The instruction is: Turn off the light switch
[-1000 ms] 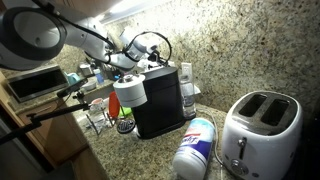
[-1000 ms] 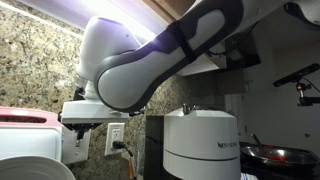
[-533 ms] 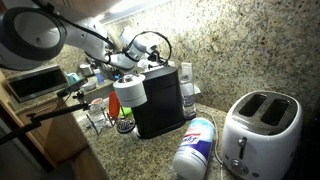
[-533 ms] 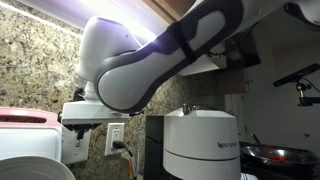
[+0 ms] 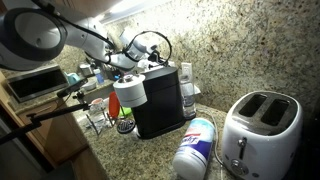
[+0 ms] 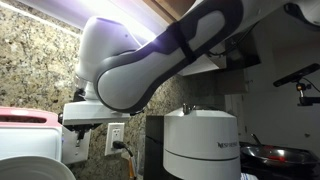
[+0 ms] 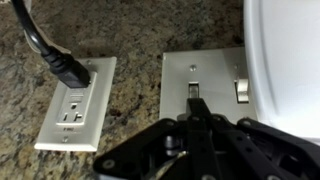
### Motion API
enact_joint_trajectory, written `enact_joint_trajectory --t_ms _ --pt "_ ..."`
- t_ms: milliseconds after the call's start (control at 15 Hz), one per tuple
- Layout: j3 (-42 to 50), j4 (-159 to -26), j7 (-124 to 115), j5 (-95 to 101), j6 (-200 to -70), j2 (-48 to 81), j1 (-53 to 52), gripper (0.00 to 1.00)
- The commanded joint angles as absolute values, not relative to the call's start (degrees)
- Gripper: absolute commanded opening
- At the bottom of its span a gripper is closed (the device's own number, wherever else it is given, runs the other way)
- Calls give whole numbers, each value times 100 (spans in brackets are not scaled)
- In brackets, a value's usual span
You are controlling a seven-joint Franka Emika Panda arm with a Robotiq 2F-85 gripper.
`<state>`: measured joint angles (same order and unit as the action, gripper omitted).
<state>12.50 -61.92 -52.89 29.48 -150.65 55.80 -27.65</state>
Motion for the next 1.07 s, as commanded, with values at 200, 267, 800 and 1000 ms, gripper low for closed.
enact_joint_trajectory --t_ms 200,267,800,1000 --pt "1109 -5758 -4754 2808 -14469 5827 -2618 0" --pt "1127 -5711 -4755 2815 -14413 5849 -2632 0" --pt "1124 -5667 -4618 2858 -14326 5837 -2674 0" --pt "1174 -5585 -4568 2915 -14111 5932 -2731 0"
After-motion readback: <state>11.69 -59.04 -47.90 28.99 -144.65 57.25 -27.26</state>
